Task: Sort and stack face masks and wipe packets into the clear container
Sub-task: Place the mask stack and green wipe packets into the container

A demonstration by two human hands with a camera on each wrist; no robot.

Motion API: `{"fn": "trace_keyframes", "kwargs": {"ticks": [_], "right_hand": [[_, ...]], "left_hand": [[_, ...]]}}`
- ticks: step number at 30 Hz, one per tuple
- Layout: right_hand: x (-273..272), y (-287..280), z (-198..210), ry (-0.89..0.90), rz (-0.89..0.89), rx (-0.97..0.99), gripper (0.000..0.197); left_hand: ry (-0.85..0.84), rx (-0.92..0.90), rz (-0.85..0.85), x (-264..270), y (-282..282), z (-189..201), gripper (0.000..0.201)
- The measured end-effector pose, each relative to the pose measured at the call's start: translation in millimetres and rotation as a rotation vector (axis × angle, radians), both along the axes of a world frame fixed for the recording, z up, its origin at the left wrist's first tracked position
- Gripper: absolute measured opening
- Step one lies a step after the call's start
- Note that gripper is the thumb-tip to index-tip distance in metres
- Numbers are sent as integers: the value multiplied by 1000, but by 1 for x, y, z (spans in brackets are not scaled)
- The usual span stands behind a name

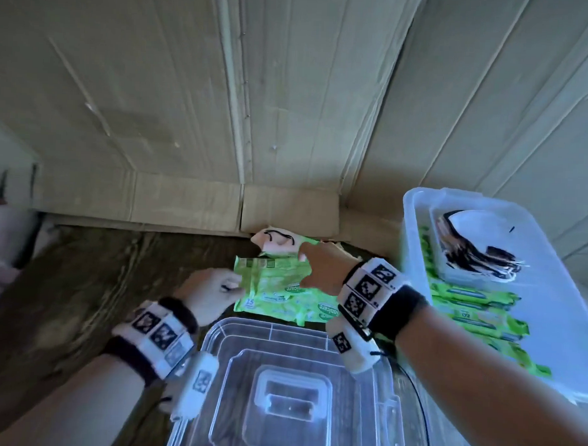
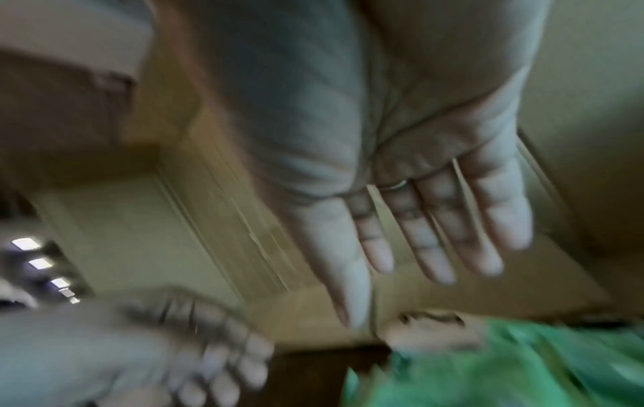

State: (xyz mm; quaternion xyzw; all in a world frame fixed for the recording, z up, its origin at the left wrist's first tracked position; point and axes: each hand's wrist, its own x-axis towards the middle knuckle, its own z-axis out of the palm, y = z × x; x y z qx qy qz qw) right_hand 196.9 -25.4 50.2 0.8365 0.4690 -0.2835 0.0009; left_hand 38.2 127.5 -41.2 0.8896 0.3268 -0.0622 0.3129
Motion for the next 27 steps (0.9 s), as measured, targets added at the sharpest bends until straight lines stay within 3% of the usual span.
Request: {"fn": "trace_keyframes", "kwargs": {"ticks": [3, 6, 11, 17, 20, 23, 25, 27], "right_hand": [[1, 30, -55, -31, -21, -108, 57], [6, 41, -94, -59, 2, -155, 77], [9, 48, -117, -83, -13, -240, 91], [7, 48, -117, -100, 19, -103, 73], [6, 48, -107, -27, -43, 42, 46], [10, 54, -94, 77, -270, 329, 40], [11, 63, -87, 236, -380, 516, 35], [11, 75, -87, 393, -407, 593, 28]], "left_hand": [[156, -8, -3, 47, -14, -4, 35], [267, -85, 42, 63, -9, -33, 36], [156, -189, 197, 68, -2, -53, 36], [27, -355, 277, 66, 5, -53, 41], [-124, -489, 342, 60, 16, -47, 35], [-308, -642, 457, 55, 23, -35, 60], [-376, -800, 513, 54, 21, -27, 76], [-458, -942, 529, 55, 16, -25, 52]]}}
